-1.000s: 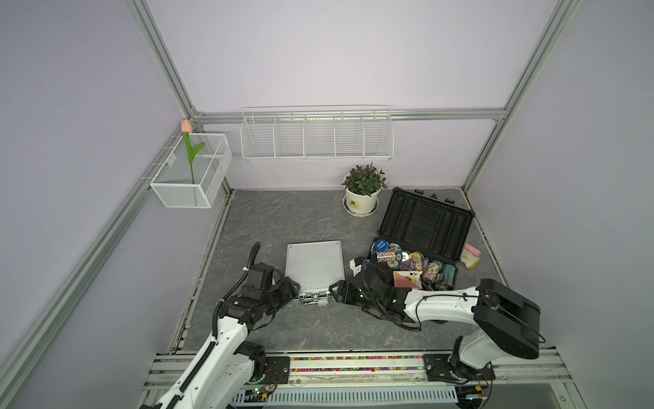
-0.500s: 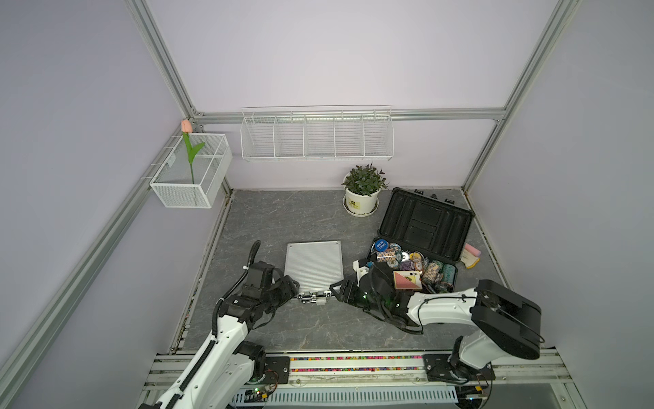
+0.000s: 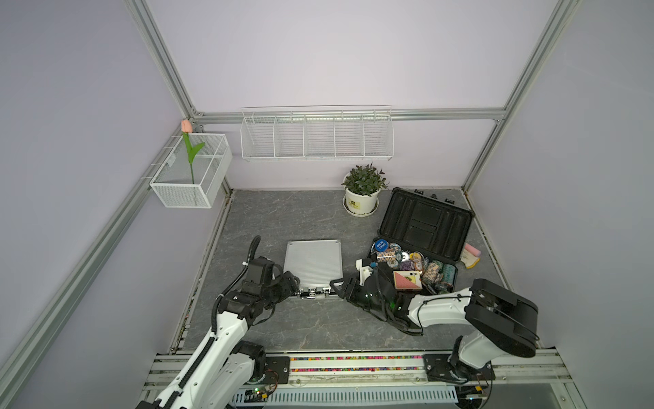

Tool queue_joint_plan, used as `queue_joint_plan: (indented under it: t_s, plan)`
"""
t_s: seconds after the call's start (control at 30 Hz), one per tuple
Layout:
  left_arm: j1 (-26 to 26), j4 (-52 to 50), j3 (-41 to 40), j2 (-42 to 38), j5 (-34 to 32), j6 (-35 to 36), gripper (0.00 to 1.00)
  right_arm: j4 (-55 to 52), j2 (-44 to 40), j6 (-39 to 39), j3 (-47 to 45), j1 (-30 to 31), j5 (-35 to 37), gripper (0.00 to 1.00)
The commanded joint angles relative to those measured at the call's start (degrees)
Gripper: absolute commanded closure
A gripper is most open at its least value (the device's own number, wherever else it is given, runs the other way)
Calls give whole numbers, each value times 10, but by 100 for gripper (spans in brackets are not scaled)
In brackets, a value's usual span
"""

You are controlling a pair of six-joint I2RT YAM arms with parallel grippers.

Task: Open the poker set cases
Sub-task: Open the case lid on the poker set case.

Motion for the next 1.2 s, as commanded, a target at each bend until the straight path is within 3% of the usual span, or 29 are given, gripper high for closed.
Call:
queue_joint_plan:
  t_s: [0.0, 0.43, 0.67, 0.77, 0.9, 1.17]
  plan:
    - [-3, -5, 34, -17, -21, 23, 19, 56, -8, 26, -2, -4, -7, 35]
    - [-3, -26, 91, -9, -39, 73, 11, 106, -7, 10, -10, -24, 0, 35]
    - [-3, -40, 161, -10, -76, 205, 11, 114, -7, 7, -8, -34, -15, 35]
    - [-4, -35, 188, -9, -80, 305, 11, 119, -9, 2, -7, -37, -18, 35]
    - [-4, -30, 194, -23, -58, 502, 12, 119, -13, 1, -10, -43, -24, 35]
    - [-40, -29, 118, -106, -59, 913, 12, 109, -32, -17, -14, -55, -32, 35]
